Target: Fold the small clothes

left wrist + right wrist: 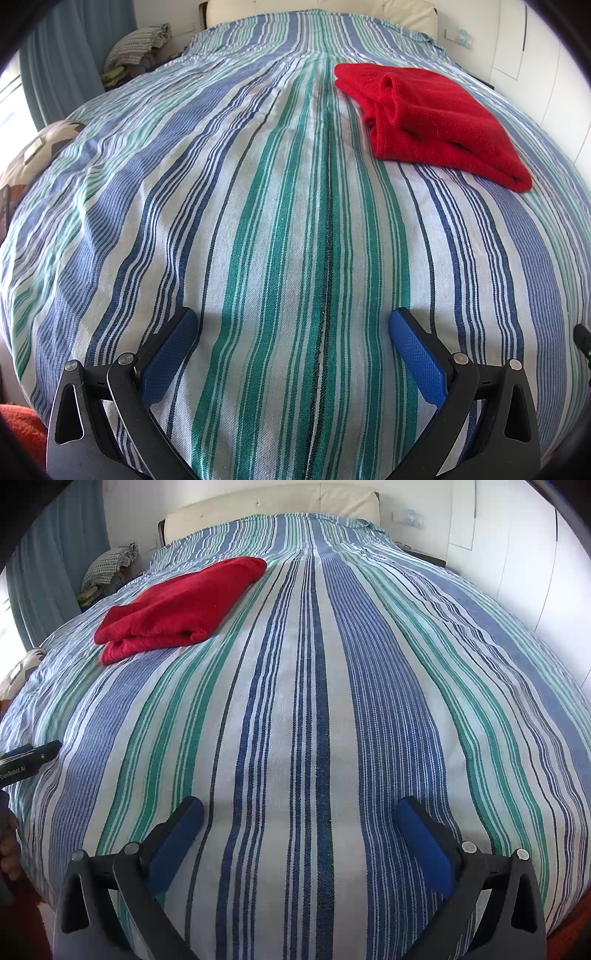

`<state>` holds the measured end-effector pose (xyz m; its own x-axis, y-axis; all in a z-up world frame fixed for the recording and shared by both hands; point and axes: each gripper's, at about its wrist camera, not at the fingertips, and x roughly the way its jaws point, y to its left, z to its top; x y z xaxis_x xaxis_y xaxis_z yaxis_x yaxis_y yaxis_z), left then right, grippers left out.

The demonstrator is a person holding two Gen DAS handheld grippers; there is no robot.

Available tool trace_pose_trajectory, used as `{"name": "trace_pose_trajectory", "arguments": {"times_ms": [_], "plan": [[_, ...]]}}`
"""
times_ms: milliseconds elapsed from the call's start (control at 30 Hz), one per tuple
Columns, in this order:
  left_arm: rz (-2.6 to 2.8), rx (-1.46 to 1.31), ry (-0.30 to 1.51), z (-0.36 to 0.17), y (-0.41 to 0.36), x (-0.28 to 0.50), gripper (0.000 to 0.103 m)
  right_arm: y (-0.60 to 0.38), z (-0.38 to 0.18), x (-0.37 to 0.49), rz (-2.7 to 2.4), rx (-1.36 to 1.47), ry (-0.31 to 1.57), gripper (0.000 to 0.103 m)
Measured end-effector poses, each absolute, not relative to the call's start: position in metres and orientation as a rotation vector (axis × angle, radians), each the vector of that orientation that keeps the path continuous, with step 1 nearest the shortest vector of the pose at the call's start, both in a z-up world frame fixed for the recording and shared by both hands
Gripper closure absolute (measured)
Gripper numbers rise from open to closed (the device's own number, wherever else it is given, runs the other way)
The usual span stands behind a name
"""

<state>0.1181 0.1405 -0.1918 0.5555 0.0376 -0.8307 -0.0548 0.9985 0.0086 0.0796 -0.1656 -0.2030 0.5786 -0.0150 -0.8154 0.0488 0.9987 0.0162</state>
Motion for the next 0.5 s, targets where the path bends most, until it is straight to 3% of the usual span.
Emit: {"name": "trace_pose_trajectory", "arguments": {"times_ms": [367,500], "plan": [[0.045,-0.030,1.001,-0.188,0.142,0.120,0.000,-0.166,-0.202,0.080,-0.038,0.036,0.950,0.000],[-0.020,-0.190,0.987,-0.157,0.163,0.124,0.001,-0.167,-0.196,0.083,-0.035,0.034,0.988,0.000]]}}
